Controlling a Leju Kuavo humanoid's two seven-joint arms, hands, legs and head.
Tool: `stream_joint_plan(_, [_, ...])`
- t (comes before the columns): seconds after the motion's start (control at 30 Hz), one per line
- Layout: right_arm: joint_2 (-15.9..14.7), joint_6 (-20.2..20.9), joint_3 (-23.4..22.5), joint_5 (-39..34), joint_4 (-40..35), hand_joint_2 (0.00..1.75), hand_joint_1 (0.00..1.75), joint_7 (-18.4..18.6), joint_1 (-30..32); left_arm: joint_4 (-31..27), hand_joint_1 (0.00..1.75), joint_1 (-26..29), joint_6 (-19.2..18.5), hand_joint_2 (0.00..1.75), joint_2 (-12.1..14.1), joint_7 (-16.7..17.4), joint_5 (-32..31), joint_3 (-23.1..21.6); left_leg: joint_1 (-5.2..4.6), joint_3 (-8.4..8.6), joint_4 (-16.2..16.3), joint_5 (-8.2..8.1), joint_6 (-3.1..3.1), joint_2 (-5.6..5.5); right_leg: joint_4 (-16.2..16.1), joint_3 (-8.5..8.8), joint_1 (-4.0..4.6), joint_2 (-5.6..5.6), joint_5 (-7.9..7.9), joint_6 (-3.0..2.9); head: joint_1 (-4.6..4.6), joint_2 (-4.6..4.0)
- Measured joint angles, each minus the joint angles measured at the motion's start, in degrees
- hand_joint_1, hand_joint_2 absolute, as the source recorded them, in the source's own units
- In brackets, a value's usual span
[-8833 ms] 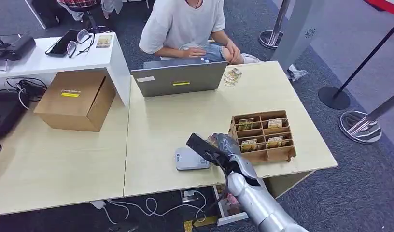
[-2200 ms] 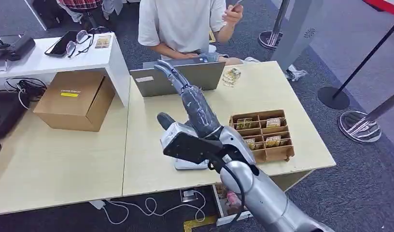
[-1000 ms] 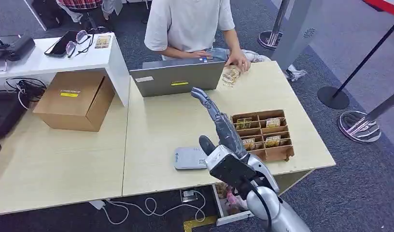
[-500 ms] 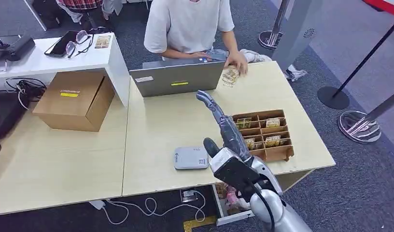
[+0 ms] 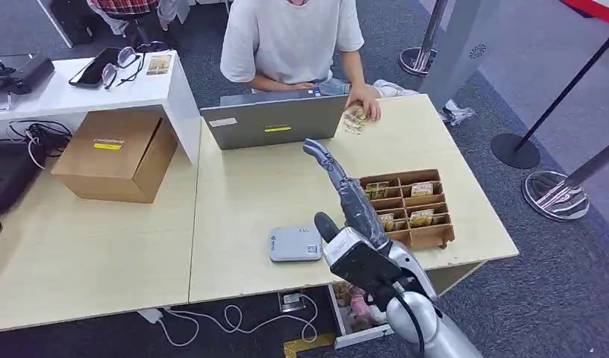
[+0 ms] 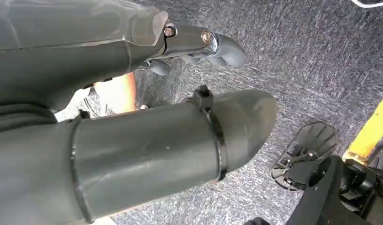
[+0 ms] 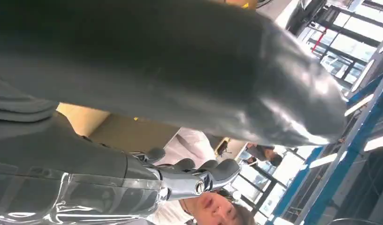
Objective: Pass the card to the sensor for recognition and then transmit it.
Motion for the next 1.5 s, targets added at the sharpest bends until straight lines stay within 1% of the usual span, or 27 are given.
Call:
stream_joint_plan(0.4, [-0.26,-0.04,-1.46,0.18,-0.02,0.0,0.0,0.0,0.8,0.02,0.0,-0.94,-0.83,0.0,-0.63,-0.15,-1.62,0.0,0.0,0.01,0.0,0.0,0.0,0.01,-0.01,0.0,0.0,0.0,0.0,0.0,0.0,0.0])
stream_joint_plan(0.83, [-0.94,0.09,-2.78,2.65,-0.53,0.0,0.0,0.92,1.89,0.37,0.0,-1.63,-1.88,0.0,-0.66,-1.84,-3.19,0.0,0.0,0.0,0.0,0.0,0.0,-0.01,0.0,0.0,0.0,0.0,0.0,0.0,0.0,0.0])
stream_joint_plan(0.93, [-1.68,-0.9,-2.88,5.93,-0.83,0.0,0.0,1.84,2.58,0.37,0.0,-1.59,-1.79,0.0,-0.39,-1.94,-3.91,0.0,0.0,-0.01,0.0,0.0,0.0,0.0,0.0,0.0,0.0,0.0,0.0,0.0,0.0,0.0])
stream_joint_plan(1.0, [-2.55,-1.68,-2.93,11.04,-0.81,0.0,0.0,3.69,2.8,0.33,0.0,-1.5,-1.47,0.0,-0.29,-1.92,-4.41,0.0,0.0,-0.01,0.0,0.0,0.0,0.0,-0.01,0.0,0.0,0.0,0.0,0.0,0.0,0.0])
stream_joint_plan(1.07, [-3.49,-1.9,-2.97,14.78,-0.74,0.0,0.0,4.7,2.99,0.26,0.0,-1.37,-1.27,0.0,-0.26,-1.84,-4.7,0.0,-0.01,-0.02,0.0,0.0,0.0,0.0,-0.02,0.0,0.0,-0.01,0.0,0.0,0.0,0.0])
stream_joint_plan(1.13, [-4.0,-1.97,-3.06,15.72,-0.72,0.0,0.0,5.09,3.1,0.17,0.0,-1.25,-1.2,0.0,-0.24,-1.84,-4.72,0.0,-0.01,-0.02,0.0,0.0,0.01,0.0,-0.02,0.0,-0.01,-0.01,0.0,0.0,0.0,0.0])
stream_joint_plan(1.17, [-4.31,-1.95,-3.1,17.54,-0.72,0.0,0.0,5.75,3.1,0.13,0.0,-1.2,-1.2,0.0,-0.24,-1.81,-4.87,0.0,-0.01,-0.02,0.0,0.0,0.01,0.0,-0.03,0.0,-0.01,-0.01,0.0,0.0,0.0,0.0])
stream_joint_plan(1.3, [-5.31,-1.33,-4.04,24.81,-0.59,0.0,0.0,7.56,3.43,-0.31,0.0,-0.83,-1.11,0.0,-0.26,-1.64,-5.42,0.39,-0.01,-0.02,0.0,0.0,0.01,-0.01,-0.03,0.0,-0.01,-0.01,0.0,0.0,0.0,0.0])
stream_joint_plan(1.5, [-6.93,0.63,-5.12,29.27,-0.31,0.0,0.0,8.26,3.67,-0.9,0.0,-0.15,-0.85,0.0,-0.26,-1.14,-5.2,1.62,-0.01,-0.02,0.0,-0.01,0.01,-0.01,-0.03,0.0,-0.01,-0.01,0.0,0.0,0.0,0.0])
